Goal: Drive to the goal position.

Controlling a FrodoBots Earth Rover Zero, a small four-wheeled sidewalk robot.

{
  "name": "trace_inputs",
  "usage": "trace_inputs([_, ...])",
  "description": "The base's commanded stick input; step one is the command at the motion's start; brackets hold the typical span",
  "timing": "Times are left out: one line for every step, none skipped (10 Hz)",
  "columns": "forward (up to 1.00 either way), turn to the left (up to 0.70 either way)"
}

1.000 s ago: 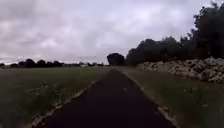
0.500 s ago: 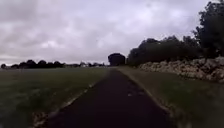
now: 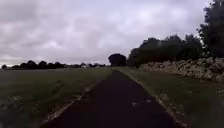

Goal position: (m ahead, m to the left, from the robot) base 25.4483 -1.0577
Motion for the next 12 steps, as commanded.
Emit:
trace_inputs([0.85,0.0])
trace_inputs([0.85,0.0])
trace_inputs([0.85,0.0])
trace_inputs([0.85,0.0])
trace_inputs([0.85,0.0])
trace_inputs([0.85,0.0])
trace_inputs([0.85,0.0])
trace_inputs([0.85,0.0])
trace_inputs([0.85,0.0])
trace_inputs([0.85,0.0])
trace_inputs([0.85,0.0])
trace_inputs([0.85,0.0])
